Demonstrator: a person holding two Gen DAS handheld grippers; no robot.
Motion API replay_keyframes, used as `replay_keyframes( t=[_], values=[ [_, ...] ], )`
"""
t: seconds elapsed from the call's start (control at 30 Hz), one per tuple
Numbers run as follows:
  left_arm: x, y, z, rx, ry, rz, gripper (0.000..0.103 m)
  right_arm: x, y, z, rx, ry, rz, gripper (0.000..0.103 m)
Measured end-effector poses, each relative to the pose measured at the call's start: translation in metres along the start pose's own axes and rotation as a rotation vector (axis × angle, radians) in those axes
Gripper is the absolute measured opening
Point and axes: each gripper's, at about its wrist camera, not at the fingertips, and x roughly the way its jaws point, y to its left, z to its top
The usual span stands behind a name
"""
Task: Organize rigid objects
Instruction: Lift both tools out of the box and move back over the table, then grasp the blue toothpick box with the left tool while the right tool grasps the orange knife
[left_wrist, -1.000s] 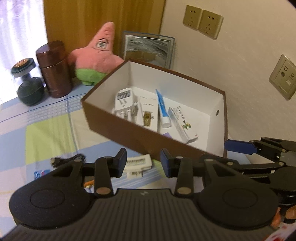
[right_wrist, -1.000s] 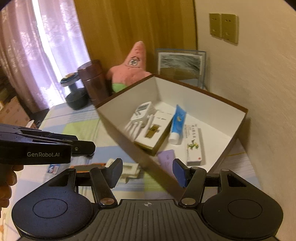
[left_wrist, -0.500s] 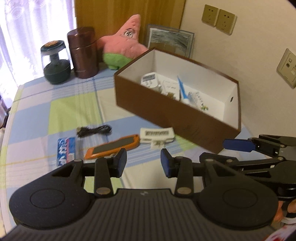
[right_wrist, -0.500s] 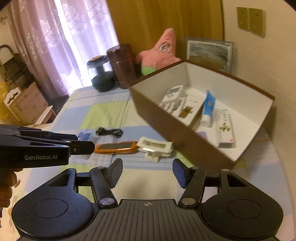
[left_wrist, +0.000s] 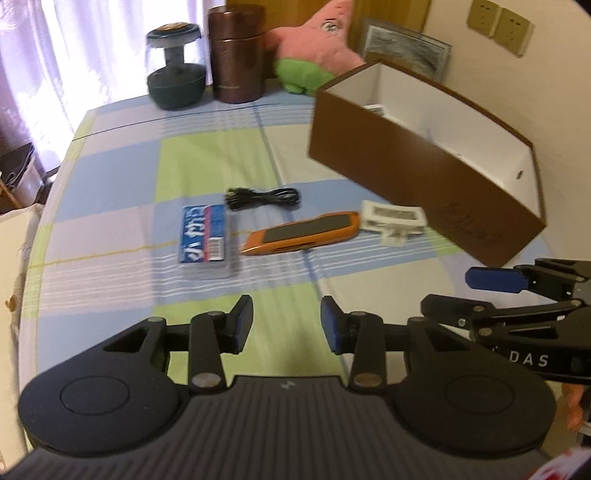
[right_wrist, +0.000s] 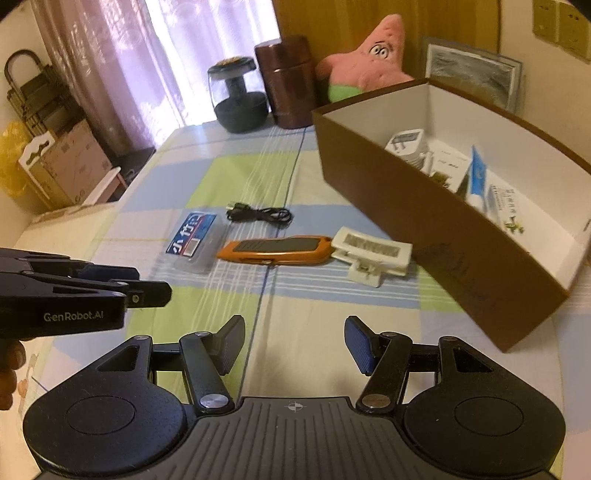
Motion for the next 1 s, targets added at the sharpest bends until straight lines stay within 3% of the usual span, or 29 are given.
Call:
replay_keyframes(
  t=[0.43,0.83,1.0],
  values=[
    [0.022,0.029,0.003,-0.023,0.015,0.028,0.035,0.039,0.012,0.014,-0.022,0.016,0.001,0.057],
    [0.065,0.052,0.013,-0.040,0.045,0.050,0.044,0.090,0.004,0.041,-0.035,0.033,-0.004,0.057],
    [0.082,0.057,0.021,-0.019,0.046,0.066,0.052,0.111,-0.006,0.057,-0.031,0.020,0.004,0.057]
  ],
)
